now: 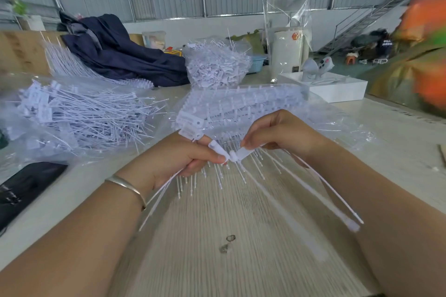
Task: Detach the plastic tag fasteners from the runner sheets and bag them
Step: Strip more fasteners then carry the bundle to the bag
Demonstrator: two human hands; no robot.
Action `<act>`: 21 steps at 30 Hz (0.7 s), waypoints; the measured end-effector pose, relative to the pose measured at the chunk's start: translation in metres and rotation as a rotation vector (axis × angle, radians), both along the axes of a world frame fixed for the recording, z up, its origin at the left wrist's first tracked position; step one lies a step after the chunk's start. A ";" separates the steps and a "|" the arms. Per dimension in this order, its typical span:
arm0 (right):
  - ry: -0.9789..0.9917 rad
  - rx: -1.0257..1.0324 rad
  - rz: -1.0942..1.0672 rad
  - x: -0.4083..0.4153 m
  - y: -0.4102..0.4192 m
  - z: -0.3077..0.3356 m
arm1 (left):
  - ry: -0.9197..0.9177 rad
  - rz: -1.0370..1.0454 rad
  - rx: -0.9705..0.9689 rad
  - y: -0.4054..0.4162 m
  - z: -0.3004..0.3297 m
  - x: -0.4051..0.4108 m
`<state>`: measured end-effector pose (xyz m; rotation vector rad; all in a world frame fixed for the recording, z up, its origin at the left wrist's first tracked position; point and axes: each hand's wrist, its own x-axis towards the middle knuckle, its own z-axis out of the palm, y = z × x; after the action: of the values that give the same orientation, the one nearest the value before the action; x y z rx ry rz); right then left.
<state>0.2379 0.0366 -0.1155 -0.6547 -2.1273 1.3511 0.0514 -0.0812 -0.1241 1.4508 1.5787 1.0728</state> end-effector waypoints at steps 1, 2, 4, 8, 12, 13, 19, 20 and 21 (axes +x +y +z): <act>-0.019 0.015 -0.011 -0.002 0.000 -0.001 | 0.075 0.045 0.010 0.003 -0.001 0.001; -0.032 0.031 -0.031 -0.003 -0.001 -0.003 | 0.148 0.103 0.016 0.005 -0.002 0.002; -0.059 0.064 -0.075 -0.007 -0.001 -0.005 | 0.267 0.226 0.043 0.011 -0.004 0.008; -0.110 0.130 -0.137 -0.011 -0.002 -0.009 | 0.487 0.418 0.089 0.021 -0.013 0.018; -0.091 0.150 -0.191 -0.015 -0.002 -0.010 | 0.705 0.537 0.185 0.024 -0.016 0.028; -0.078 0.154 -0.202 -0.016 -0.001 -0.010 | 0.739 0.554 0.212 0.025 -0.016 0.029; -0.079 0.192 -0.217 -0.020 0.000 -0.013 | 0.838 0.622 0.261 0.028 -0.020 0.030; -0.091 0.193 -0.215 -0.020 -0.001 -0.013 | 0.850 0.625 0.255 0.029 -0.021 0.031; -0.105 0.189 -0.212 -0.021 -0.001 -0.013 | 0.874 0.623 0.246 0.030 -0.022 0.032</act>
<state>0.2171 0.0357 -0.1288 -0.8609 -2.1638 1.0090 0.0836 -0.0508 -0.1459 1.7712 2.7253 1.0335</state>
